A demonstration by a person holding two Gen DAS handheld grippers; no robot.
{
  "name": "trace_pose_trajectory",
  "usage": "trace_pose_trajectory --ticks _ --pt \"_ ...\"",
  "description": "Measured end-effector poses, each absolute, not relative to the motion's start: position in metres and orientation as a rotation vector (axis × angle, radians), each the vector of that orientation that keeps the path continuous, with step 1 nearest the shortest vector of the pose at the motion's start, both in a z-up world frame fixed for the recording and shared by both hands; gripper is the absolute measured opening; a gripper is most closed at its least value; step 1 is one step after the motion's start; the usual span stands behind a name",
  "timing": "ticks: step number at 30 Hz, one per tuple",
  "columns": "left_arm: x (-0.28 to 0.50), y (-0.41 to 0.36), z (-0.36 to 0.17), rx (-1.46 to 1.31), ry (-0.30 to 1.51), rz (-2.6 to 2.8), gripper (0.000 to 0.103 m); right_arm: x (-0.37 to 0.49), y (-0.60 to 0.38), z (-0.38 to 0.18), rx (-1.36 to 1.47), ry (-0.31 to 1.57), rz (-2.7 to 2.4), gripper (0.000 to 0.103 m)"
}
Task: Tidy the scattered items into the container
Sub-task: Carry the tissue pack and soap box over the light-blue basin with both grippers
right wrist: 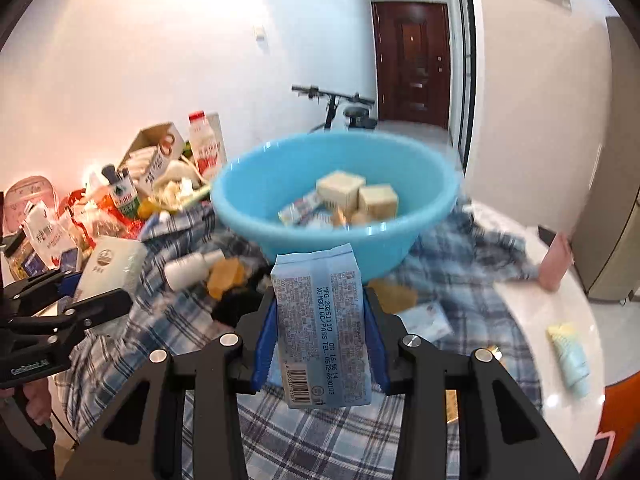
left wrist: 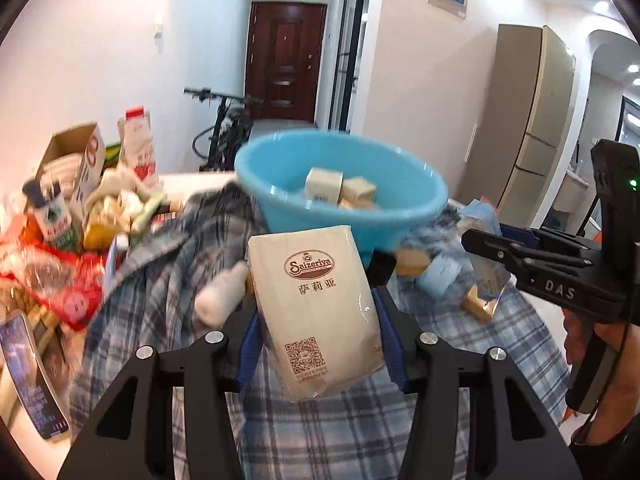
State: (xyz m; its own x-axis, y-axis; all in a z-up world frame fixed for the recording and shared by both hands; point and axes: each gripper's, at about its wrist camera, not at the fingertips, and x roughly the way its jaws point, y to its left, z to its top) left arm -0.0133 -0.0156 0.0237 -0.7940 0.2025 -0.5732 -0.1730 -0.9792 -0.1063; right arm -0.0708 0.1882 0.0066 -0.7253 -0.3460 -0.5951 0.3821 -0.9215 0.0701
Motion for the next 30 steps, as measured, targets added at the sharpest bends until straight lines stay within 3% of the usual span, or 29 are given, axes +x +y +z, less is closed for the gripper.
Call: trace_pose_trajectory --ticks 12,21,30 --pt "-0.051 0.0 0.096 -0.678 0.013 2.869 0.05 -0.075 0.178 0.074 0.696 0.126 -2.619 0.042" --pt "-0.089 -0.014 0.153 -0.504 -0.062 2.919 0.05 -0.108 0.175 0.132 0.554 0.103 -2.66 0.042" --pt "-0.148 -0.019 0.129 -0.607 -0.091 2.892 0.05 -0.153 0.155 0.141 0.522 0.12 -2.657 0.042"
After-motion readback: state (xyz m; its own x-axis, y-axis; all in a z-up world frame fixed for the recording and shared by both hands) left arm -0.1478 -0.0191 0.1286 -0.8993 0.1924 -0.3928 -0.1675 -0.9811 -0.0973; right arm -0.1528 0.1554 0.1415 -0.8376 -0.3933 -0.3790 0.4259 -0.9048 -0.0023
